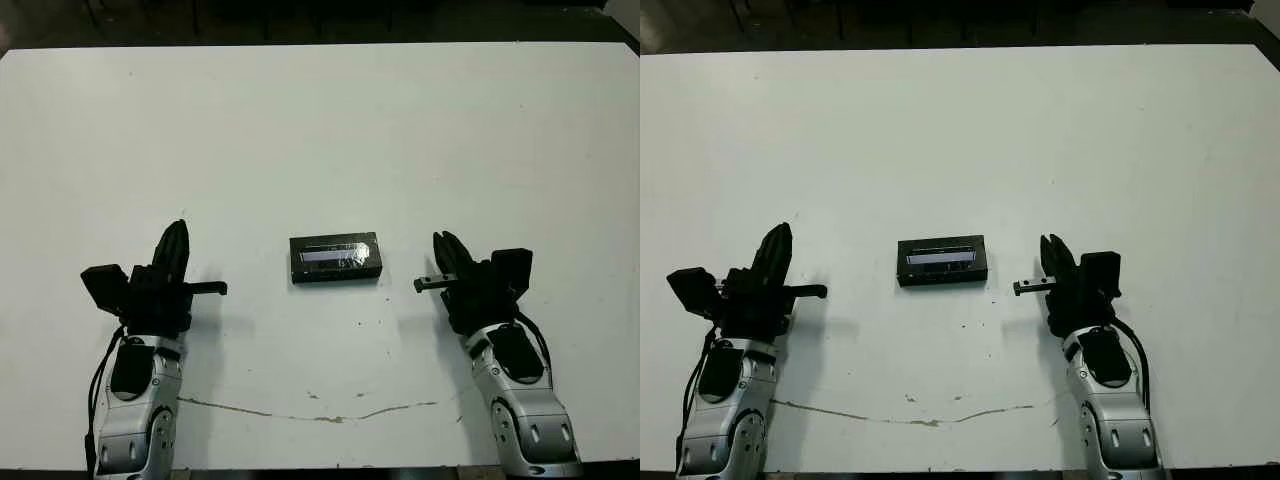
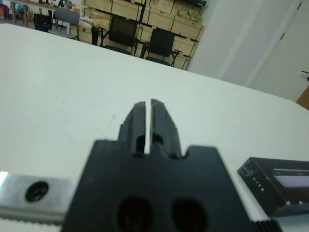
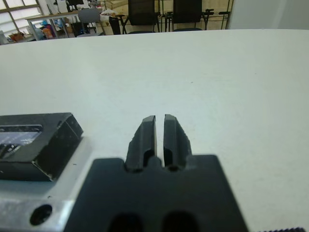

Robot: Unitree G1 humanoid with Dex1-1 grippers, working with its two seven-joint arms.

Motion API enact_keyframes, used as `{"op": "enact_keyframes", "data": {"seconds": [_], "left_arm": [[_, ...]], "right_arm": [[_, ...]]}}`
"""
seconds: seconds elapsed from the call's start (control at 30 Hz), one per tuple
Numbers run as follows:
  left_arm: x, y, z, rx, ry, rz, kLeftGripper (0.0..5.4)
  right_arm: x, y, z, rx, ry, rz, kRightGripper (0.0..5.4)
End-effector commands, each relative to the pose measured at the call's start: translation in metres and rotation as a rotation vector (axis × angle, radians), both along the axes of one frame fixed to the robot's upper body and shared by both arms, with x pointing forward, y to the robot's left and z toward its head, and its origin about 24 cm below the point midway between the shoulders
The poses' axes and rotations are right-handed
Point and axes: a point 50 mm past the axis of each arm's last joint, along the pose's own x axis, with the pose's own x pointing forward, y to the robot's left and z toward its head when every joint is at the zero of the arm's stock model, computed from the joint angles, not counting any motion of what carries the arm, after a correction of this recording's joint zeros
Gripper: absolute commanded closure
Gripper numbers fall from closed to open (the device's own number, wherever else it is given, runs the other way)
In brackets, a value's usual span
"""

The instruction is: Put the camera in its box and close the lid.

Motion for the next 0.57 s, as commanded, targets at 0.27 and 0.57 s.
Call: {"op": "enact_keyframes", "data": {"seconds": [0.27,0.57], "left_arm": [[-0.0094,0.0007,-0.0186,0.005,0.116,0.012,5.39],[-0.0104,0.0014,-0.0206,-0.012,0.132,0.014,5.39]], "right_arm": [[-0.0044,-0.0029,-0.0132,-0.014,0.042,-0.015,5.40],[-0.0062,-0.0016,-0.0157,-0.012,0.044,0.003,5.40]]}}
